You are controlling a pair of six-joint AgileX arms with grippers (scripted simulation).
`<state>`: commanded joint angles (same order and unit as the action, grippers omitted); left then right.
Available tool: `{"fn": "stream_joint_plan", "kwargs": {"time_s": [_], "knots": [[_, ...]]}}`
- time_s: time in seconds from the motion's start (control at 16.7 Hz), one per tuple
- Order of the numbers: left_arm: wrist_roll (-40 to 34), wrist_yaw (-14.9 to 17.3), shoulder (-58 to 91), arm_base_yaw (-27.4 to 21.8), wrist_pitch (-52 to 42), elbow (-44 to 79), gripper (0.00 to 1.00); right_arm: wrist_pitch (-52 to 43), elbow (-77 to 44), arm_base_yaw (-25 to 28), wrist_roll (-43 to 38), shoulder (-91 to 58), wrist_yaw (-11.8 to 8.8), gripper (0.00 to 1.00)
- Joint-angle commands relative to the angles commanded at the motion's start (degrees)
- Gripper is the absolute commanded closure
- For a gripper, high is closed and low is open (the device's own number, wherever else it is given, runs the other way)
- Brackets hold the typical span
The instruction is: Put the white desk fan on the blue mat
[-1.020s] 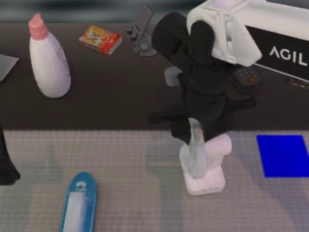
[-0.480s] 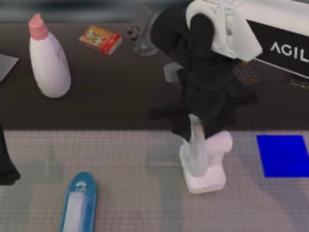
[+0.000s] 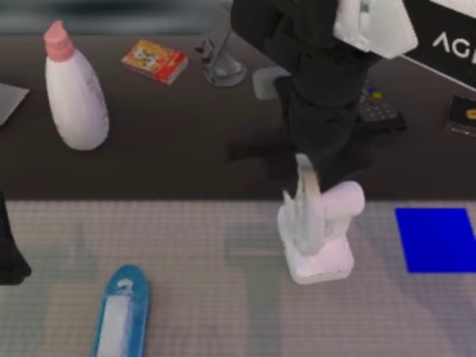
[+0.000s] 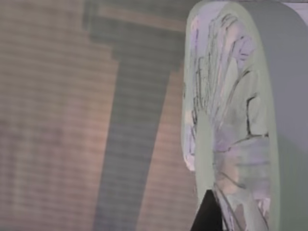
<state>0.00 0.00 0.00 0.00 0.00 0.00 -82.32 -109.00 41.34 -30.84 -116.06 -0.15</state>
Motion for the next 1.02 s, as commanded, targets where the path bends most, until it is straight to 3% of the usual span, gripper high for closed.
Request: {"fn": "stream_joint_plan", "kwargs": {"time_s": [0.24,0.48,0.72,1.02], "knots": [[0.0,0.0,0.0,0.0,0.0,0.0,0.0,0.11,0.31,-0.44,0.49,0.04,-0.03,1.0],[0.0,0.0,0.0,0.0,0.0,0.0,0.0,-0.27,2.22,-2.67,8.9,0.76,-0.05,1.0],[0.0,0.0,0.0,0.0,0.0,0.0,0.0,-0.27,5.28,-7.17,26.58,2.88,-0.09,1.0],[0.0,0.0,0.0,0.0,0.0,0.0,0.0,0.6,10.65,-14.74,56.23,7.43,-0.11,1.0]]}}
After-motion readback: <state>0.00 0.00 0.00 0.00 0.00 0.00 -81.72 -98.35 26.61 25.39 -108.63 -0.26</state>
